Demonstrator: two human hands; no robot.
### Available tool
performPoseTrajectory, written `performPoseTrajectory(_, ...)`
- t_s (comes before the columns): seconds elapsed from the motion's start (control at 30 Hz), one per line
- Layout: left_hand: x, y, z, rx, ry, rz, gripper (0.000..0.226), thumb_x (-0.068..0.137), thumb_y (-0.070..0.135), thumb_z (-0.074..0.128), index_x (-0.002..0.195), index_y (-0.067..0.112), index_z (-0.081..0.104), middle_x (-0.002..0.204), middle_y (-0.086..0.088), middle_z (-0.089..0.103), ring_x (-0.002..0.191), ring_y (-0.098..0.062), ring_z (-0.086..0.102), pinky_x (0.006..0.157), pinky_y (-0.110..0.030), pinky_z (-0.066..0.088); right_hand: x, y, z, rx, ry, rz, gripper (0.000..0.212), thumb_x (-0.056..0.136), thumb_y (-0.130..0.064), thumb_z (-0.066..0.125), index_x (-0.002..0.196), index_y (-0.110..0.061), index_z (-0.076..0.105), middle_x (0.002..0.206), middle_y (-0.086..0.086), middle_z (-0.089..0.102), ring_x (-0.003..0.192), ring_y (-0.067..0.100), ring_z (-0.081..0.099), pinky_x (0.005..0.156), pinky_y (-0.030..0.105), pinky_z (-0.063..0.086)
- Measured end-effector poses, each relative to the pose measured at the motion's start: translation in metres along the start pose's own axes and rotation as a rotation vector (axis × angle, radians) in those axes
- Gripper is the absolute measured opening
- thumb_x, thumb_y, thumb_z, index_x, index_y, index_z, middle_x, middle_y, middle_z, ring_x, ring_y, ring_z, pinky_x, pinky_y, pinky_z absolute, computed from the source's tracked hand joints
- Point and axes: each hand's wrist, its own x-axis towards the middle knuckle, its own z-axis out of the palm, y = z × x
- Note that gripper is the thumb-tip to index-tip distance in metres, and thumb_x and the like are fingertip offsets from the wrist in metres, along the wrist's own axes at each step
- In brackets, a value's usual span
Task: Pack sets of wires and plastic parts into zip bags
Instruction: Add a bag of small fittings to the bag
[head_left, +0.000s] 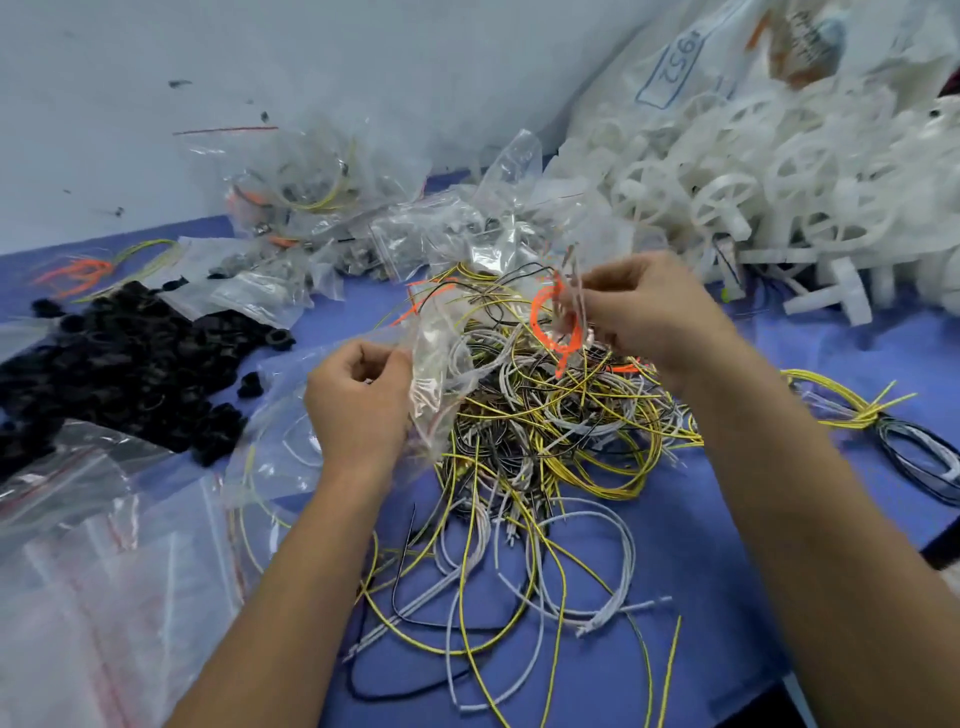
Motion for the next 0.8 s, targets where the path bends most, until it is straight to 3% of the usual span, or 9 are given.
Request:
performPoseTrajectory(0.07,0.004,-0.004,-0.009,-0.023,0.024,-0.017,0.018,0.074,0.027,0.068,0.057,0.026,0.063,0.055,0.013,0.059,0.055,-0.009,0.05,0.062,-0.031,0.044,0.001,0.003,0.008,-0.243,0.022,-0.01,0.005,0.088,-0.012,0.077,0.085,-0.009,0.079,0.072,0.012,0.076,0.06,0.016,0.056,0.057,0.026,0.038)
performPoseTrajectory(0.2,0.001,-0.005,-0.01,-0.035,-0.025,0.014,0.022,0.078,0.024,0.07,0.058,0.025,0.061,0.056,0.012,0.058,0.056,-0.008,0.051,0.062,-0.029,0.044,-0.003,-0.002,0.029,0.253,-0.162,-0.017,0.008,0.094,-0.019,0.073,0.092,-0.012,0.076,0.071,0.005,0.072,0.05,0.009,0.042,0.042,0.017,0.03)
performPoseTrajectory(0.4,-0.01,0.005,-0.005,0.061,-0.024,0.212,0.027,0.086,0.012,0.073,0.066,0.026,0.061,0.059,0.018,0.061,0.054,0.0,0.054,0.058,-0.013,0.043,-0.007,-0.001,0.056,0.34,-0.178,-0.073,0.009,0.092,-0.011,0.073,0.088,-0.003,0.072,0.073,0.017,0.071,0.045,0.011,0.045,0.038,0.017,0.031)
performPoseTrajectory(0.53,-0.018,0.011,-0.001,0.062,0.009,0.292,0.026,0.088,0.012,0.073,0.069,0.024,0.06,0.058,0.013,0.059,0.053,-0.005,0.055,0.055,-0.022,0.047,-0.015,0.011,0.071,0.208,-0.139,-0.063,0.009,0.092,-0.006,0.073,0.085,0.0,0.072,0.06,0.009,0.065,0.045,0.014,0.051,0.036,0.02,0.037)
performPoseTrajectory(0.67,-0.02,0.013,0.002,0.075,0.027,0.35,0.022,0.089,0.015,0.072,0.071,0.021,0.061,0.061,0.009,0.061,0.054,-0.013,0.059,0.054,-0.029,0.048,-0.017,0.016,0.08,-0.003,-0.084,-0.103,0.015,0.09,-0.02,0.078,0.086,-0.007,0.072,0.06,0.004,0.07,0.045,0.015,0.057,0.04,0.02,0.04)
performPoseTrajectory(0.8,-0.018,0.011,0.001,0.125,0.055,0.389,0.019,0.089,0.017,0.072,0.072,0.018,0.062,0.061,0.009,0.061,0.055,-0.013,0.061,0.055,-0.031,0.05,-0.019,0.013,0.081,-0.114,-0.104,-0.204,0.017,0.1,-0.033,0.062,0.092,-0.018,0.064,0.067,0.005,0.073,0.05,0.023,0.067,0.051,0.023,0.045)
